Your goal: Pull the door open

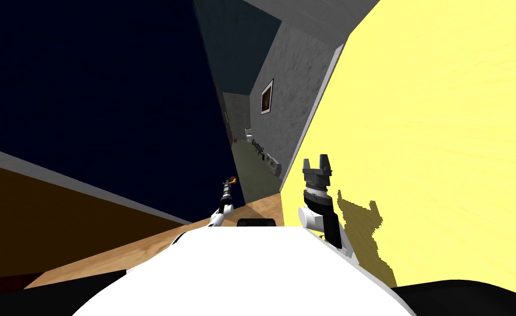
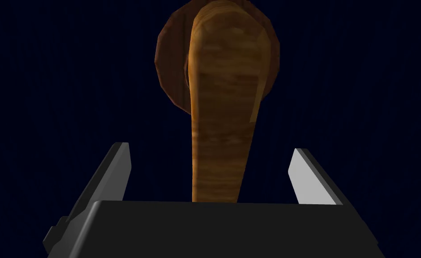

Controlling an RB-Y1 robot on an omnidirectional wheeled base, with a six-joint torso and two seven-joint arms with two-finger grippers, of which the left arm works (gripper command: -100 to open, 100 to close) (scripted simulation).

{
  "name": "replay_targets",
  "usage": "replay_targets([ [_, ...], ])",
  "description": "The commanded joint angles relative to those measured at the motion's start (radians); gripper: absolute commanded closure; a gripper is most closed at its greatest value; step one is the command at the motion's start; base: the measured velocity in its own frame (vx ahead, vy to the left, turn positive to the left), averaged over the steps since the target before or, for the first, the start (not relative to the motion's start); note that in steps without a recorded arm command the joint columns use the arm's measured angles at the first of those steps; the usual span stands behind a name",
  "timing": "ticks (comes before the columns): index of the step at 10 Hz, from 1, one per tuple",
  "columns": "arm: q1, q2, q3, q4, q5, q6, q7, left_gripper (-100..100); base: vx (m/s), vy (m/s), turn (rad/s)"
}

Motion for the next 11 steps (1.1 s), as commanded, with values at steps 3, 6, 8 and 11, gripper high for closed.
replay_targets([
  [3, 0.0, 0.0, 0.0, 0.0, 0.0, 0.0, 0.0, 100, 0.014, -0.002, -0.001],
  [6, 0.0, 0.0, 0.0, 0.0, 0.0, 0.0, 0.0, 100, -0.017, 0.0, -0.004],
  [8, 0.002, 0.004, -0.002, 0.002, -0.002, 0.001, 0.003, 100, -0.059, 0.007, -0.005],
  [11, 0.004, 0.017, -0.003, 0.003, -0.005, -0.001, 0.011, 100, -0.206, -0.013, -0.01],
])
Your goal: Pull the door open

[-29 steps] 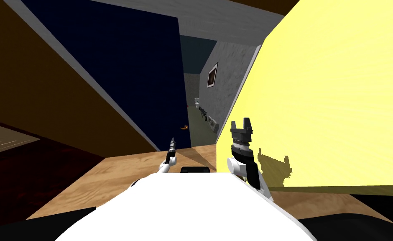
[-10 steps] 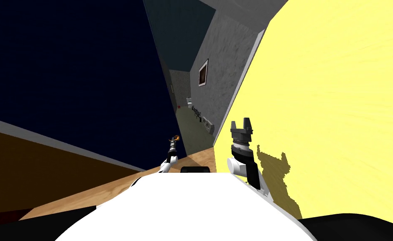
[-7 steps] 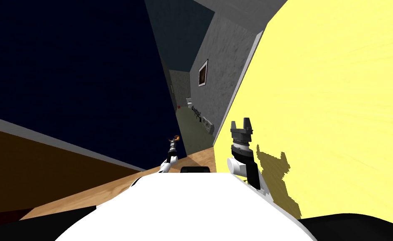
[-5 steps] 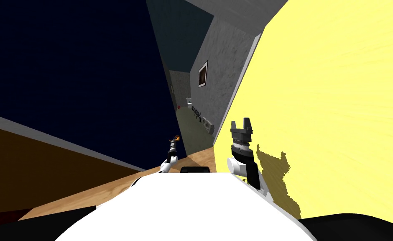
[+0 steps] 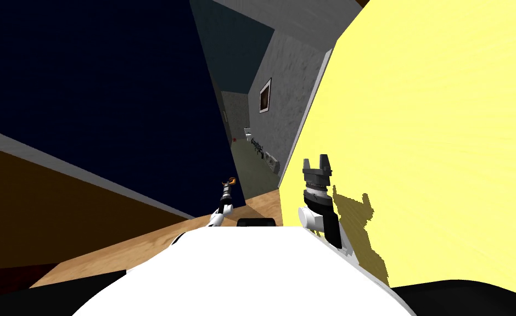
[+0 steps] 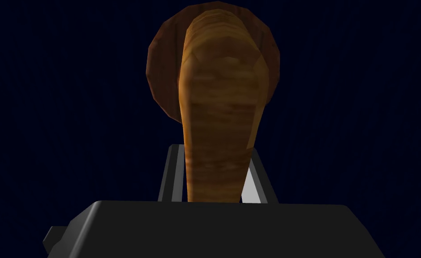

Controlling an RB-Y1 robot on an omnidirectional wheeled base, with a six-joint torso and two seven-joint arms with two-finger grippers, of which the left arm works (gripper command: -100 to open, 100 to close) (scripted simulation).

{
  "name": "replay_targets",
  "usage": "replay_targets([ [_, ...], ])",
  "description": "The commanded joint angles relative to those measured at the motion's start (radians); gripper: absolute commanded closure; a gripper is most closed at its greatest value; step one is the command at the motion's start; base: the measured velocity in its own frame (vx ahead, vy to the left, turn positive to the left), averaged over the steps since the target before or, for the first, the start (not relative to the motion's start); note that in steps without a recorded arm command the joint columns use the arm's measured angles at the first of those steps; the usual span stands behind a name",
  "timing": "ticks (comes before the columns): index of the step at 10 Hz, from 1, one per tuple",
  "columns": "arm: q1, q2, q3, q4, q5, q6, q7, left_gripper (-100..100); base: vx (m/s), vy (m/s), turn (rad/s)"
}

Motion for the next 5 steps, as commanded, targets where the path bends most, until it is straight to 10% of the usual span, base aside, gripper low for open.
replay_targets([
  [1, 0.0, 0.021, 0.003, 0.016, 0.0, -0.008, 0.01, 100, -0.243, 0.023, -0.037],
  [5, 0.003, 0.044, 0.001, 0.019, -0.005, -0.014, 0.029, 100, -0.146, 0.019, -0.055],
])
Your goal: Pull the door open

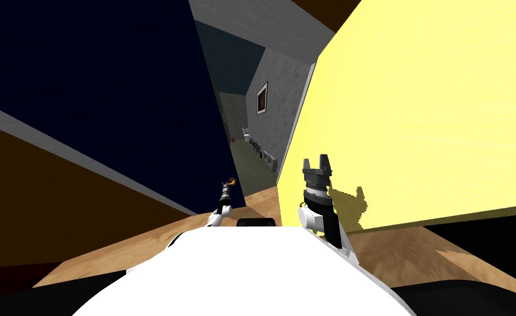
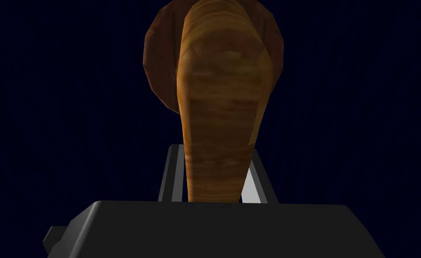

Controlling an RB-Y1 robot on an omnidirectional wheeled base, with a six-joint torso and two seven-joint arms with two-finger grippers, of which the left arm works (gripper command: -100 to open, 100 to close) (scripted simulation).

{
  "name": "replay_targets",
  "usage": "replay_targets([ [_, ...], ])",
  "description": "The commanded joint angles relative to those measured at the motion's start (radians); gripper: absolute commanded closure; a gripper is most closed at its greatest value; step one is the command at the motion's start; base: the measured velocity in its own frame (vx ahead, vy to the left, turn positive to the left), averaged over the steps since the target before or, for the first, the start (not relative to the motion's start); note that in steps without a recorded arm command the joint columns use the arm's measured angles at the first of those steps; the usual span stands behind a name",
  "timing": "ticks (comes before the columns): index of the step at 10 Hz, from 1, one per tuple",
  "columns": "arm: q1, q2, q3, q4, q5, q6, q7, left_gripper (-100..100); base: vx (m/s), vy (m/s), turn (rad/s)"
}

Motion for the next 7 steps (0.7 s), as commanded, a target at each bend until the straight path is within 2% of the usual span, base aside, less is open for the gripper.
replay_targets([
  [1, 0.0, 0.03, 0.008, 0.001, 0.002, -0.014, 0.012, 100, -0.104, 0.075, -0.128],
  [2, 0.0, 0.03, 0.008, 0.001, 0.002, -0.014, 0.012, 100, -0.077, 0.061, -0.065],
  [3, -0.004, 0.03, 0.008, 0.064, 0.002, -0.014, 0.012, 100, -0.02, 0.022, 0.015],
  [4, 0.001, 0.039, 0.006, 0.002, 0.0, -0.017, 0.022, 100, -0.039, 0.012, -0.109],
  [6, 0.001, 0.039, 0.006, 0.002, 0.0, -0.017, 0.022, 100, -0.028, 0.012, -0.046],
  [7, 0.003, 0.055, 0.003, 0.006, -0.002, -0.021, 0.038, 100, -0.04, 0.035, -0.235],
])
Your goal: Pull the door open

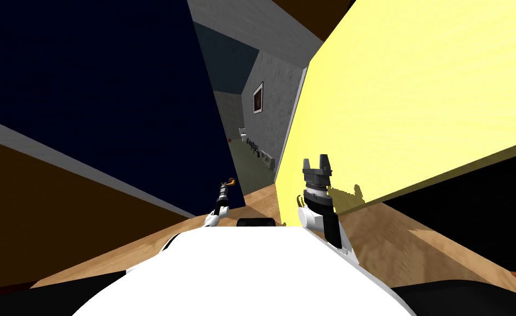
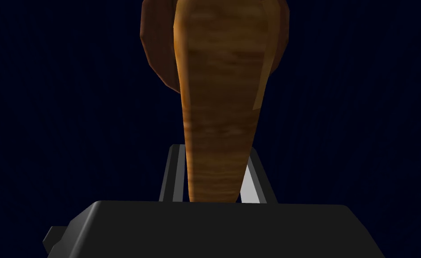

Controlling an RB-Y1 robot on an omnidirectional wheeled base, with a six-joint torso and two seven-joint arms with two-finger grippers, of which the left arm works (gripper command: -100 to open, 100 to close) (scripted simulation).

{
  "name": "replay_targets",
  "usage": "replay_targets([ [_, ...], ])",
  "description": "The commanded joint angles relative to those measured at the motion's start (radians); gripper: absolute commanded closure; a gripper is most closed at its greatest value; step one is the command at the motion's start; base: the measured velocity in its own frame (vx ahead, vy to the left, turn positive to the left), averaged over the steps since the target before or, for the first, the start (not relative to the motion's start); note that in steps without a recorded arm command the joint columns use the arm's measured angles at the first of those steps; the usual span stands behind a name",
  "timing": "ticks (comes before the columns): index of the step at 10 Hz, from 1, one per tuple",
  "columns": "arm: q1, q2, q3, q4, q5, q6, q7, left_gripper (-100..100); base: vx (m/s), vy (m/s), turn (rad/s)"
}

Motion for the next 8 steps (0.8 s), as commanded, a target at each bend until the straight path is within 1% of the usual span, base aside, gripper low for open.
replay_targets([
  [1, -0.004, 0.026, 0.005, -0.001, 0.002, -0.006, 0.015, 100, -0.069, 0.07, -0.304],
  [2, -0.004, 0.026, 0.005, -0.001, 0.002, -0.006, 0.015, 100, -0.047, 0.053, -0.096],
  [3, -0.004, 0.026, 0.005, -0.001, 0.002, -0.006, 0.015, 100, -0.012, 0.018, 0.014],
  [4, -0.003, 0.036, 0.002, 0.003, 0.002, -0.008, 0.028, 100, -0.026, 0.024, -0.163],
  [5, -0.003, 0.036, 0.002, 0.003, 0.002, -0.008, 0.028, 100, -0.037, 0.03, -0.116],
  [6, 0.0, 0.049, -0.003, 0.01, 0.002, -0.009, 0.047, 100, -0.057, 0.026, -0.252],
  [7, 0.002, 0.058, -0.008, 0.016, 0.003, -0.008, 0.062, 100, -0.066, 0.048, -0.286],
  [8, 0.004, 0.066, -0.012, 0.023, 0.005, -0.007, 0.076, 100, -0.06, 0.042, -0.203],
])
